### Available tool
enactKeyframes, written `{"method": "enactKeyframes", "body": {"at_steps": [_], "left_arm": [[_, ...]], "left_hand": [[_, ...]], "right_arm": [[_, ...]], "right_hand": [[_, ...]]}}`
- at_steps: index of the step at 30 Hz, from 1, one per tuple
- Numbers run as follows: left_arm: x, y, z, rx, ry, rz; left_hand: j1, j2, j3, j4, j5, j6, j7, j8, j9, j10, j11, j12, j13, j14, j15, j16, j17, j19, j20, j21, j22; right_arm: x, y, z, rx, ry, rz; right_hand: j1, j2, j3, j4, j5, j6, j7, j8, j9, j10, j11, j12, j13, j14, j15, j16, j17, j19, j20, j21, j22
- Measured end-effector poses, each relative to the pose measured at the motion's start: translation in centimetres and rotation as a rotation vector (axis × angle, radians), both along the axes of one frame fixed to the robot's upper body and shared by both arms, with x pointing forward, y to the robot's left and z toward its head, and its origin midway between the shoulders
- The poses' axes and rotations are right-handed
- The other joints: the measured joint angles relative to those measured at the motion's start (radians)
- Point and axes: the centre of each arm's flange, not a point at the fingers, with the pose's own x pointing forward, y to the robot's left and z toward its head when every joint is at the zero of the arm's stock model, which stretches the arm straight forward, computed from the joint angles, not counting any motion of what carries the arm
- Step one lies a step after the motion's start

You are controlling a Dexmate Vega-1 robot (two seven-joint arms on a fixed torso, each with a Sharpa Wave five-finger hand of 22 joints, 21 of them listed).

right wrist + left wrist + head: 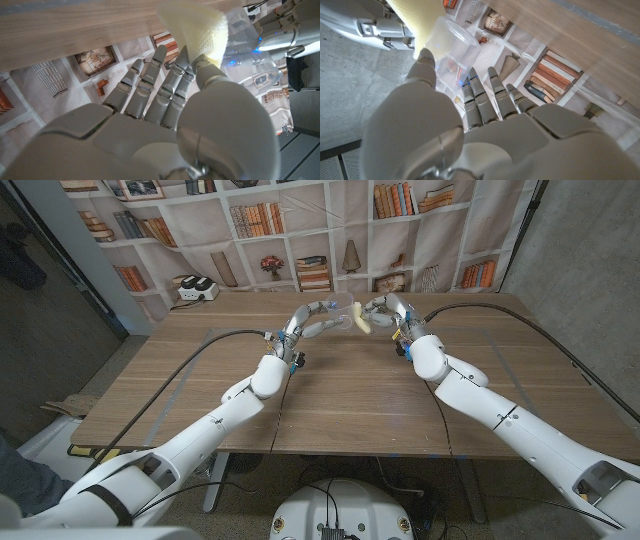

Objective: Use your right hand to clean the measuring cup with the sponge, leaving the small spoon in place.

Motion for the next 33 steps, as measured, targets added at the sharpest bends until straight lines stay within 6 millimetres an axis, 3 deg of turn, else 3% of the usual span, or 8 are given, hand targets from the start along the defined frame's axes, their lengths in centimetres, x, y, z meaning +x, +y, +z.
{"method": "enactKeyframes", "body": {"at_steps": [15, 33], "left_arm": [[-0.2, -0.1, -0.3, -0.009, 0.009, -0.004], [-0.2, -0.1, -0.7, 0.001, 0.030, 0.005]], "left_hand": [[0.000, 0.000, -0.004, 0.004, 0.006, 0.002, 0.001, -0.008, 0.000, 0.002, 0.000, -0.003, 0.001, 0.000, 0.000, 0.000, 0.000, 0.000, 0.000, -0.004, 0.000], [0.008, -0.008, -0.009, 0.009, 0.010, 0.004, 0.000, -0.019, 0.000, 0.003, 0.000, -0.010, 0.000, 0.000, 0.000, -0.003, 0.000, 0.000, 0.000, -0.008, 0.000]], "right_arm": [[0.1, -0.7, -0.3, 0.020, 0.012, -0.019], [-1.9, -1.7, 1.2, 0.060, -0.064, -0.008]], "right_hand": [[0.001, -0.001, 0.000, 0.000, 0.004, 0.000, 0.000, 0.003, 0.000, 0.006, -0.006, 0.001, 0.001, 0.004, 0.003, 0.000, 0.003, 0.000, 0.000, 0.000, 0.000], [0.001, -0.001, 0.000, 0.000, 0.003, 0.000, 0.000, 0.003, 0.001, 0.006, -0.006, 0.001, 0.006, 0.004, 0.003, 0.000, 0.002, 0.000, 0.000, 0.000, 0.000]]}}
